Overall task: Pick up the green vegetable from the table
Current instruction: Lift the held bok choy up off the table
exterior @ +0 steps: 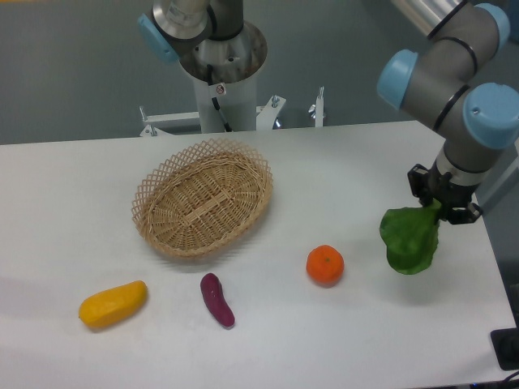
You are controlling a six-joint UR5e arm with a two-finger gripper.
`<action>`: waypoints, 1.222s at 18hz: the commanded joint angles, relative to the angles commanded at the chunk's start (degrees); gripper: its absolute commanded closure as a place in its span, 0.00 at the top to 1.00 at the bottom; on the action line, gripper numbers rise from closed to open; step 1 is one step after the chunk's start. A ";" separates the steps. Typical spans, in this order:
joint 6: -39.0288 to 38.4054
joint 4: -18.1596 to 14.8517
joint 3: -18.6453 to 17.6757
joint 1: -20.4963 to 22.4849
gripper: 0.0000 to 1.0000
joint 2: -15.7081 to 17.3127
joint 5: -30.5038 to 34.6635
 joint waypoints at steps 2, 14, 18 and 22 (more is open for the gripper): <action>0.00 -0.71 1.84 0.53 0.23 -0.44 -0.26; -0.70 -0.80 5.72 0.53 0.22 -3.25 -0.79; -0.27 -0.80 5.72 0.70 0.22 -3.25 -0.97; -0.18 -0.80 5.54 0.79 0.23 -3.17 -1.06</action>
